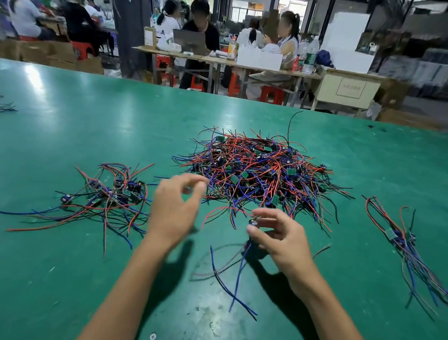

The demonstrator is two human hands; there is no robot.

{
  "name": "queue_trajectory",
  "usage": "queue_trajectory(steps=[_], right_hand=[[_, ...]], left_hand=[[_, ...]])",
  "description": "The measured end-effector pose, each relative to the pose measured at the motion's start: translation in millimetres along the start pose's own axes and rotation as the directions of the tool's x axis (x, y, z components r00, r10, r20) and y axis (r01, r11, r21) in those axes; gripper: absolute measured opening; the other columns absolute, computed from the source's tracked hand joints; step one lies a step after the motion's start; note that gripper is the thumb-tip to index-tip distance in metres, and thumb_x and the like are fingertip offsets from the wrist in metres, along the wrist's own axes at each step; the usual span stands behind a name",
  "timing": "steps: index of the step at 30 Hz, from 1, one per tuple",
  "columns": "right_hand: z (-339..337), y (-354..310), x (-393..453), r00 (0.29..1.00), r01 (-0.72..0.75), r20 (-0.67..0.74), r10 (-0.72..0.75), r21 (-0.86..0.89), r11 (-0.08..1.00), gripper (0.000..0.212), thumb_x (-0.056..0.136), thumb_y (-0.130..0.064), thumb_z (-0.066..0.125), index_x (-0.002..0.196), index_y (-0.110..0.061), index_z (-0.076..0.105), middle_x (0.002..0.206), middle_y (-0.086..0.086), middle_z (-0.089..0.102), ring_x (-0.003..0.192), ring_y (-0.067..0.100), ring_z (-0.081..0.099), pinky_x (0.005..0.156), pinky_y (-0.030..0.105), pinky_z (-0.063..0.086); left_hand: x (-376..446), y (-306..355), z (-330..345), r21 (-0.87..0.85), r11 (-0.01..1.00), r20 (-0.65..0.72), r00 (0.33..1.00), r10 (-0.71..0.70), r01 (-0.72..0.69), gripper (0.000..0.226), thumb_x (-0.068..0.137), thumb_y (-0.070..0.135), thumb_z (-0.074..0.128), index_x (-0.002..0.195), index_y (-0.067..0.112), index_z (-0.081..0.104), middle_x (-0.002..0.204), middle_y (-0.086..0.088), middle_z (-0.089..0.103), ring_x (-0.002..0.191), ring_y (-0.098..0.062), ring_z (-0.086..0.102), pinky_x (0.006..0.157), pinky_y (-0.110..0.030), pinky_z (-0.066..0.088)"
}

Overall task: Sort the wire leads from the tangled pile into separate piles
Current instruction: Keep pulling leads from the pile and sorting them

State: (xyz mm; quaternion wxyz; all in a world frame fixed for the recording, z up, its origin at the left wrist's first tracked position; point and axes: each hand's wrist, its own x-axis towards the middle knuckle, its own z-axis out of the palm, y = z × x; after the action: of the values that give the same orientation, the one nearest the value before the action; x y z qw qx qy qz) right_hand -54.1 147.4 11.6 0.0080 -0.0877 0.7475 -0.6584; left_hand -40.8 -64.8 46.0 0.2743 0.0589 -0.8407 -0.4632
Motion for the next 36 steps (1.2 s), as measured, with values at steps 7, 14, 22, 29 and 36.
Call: queue_trajectory(steps=[7,14,22,29,36], right_hand=[[-9,-12,-2,0.996,-0.085,0.024,0.082,0.343,0.936,0.058,0.063,-0.020,0.085,0.118,-0.017,0.068,0.094,0.009,0.073,0.077,0.014,0.068,0.069,0.022,0.055],[-7,-16,-5,0.989,-0.145,0.063,0.131,0.482,0.864,0.042,0.078,-0.024,0.076,0.118,-0.016,0.069,0.099,0.006,0.077,0.071,0.008,0.067,0.066,0.019,0.055],[-4,-15,-7,0.995,-0.097,0.002,0.101,0.268,0.958,0.030,0.079,-0.049,0.072,0.100,-0.029,0.078,0.093,-0.007,0.075,0.073,0.007,0.054,0.063,0.022,0.037],[-8,-20,-4,0.990,-0.139,0.042,0.133,0.170,0.976,0.034,0.101,-0.051,0.046,0.110,-0.037,0.075,0.108,-0.007,0.077,0.068,0.003,0.055,0.068,0.028,0.038],[-1,-8,-10,0.987,0.063,-0.111,-0.120,-0.418,0.906,0.005,0.088,-0.038,0.074,0.092,-0.035,0.075,0.086,-0.015,0.074,0.073,-0.005,0.061,0.065,0.016,0.045]], left_hand=[[-25,30,29,-0.439,0.871,0.501,0.865,0.031,0.223,0.043,0.105,0.037,0.038,0.118,0.012,0.070,0.107,-0.003,0.075,0.077,-0.014,0.068,0.067,-0.024,0.051],[-29,27,29,-0.465,0.759,0.661,0.749,-0.046,0.456,0.033,0.094,0.012,0.066,0.127,0.009,0.061,0.103,-0.014,0.076,0.086,-0.025,0.074,0.076,-0.030,0.061],[-32,29,30,-0.561,0.656,0.648,0.761,-0.032,0.505,0.035,0.089,0.008,0.071,0.124,0.006,0.065,0.099,-0.020,0.076,0.079,-0.026,0.075,0.072,-0.027,0.059],[-24,25,24,-0.611,0.614,0.559,0.822,-0.111,0.499,0.037,0.084,0.004,0.074,0.120,0.007,0.065,0.096,-0.017,0.077,0.074,-0.023,0.075,0.068,-0.023,0.058],[0,14,2,-0.824,0.513,0.145,0.965,-0.216,0.239,0.040,0.089,0.001,0.067,0.129,0.004,0.062,0.088,-0.008,0.077,0.078,-0.014,0.074,0.076,-0.020,0.057]])
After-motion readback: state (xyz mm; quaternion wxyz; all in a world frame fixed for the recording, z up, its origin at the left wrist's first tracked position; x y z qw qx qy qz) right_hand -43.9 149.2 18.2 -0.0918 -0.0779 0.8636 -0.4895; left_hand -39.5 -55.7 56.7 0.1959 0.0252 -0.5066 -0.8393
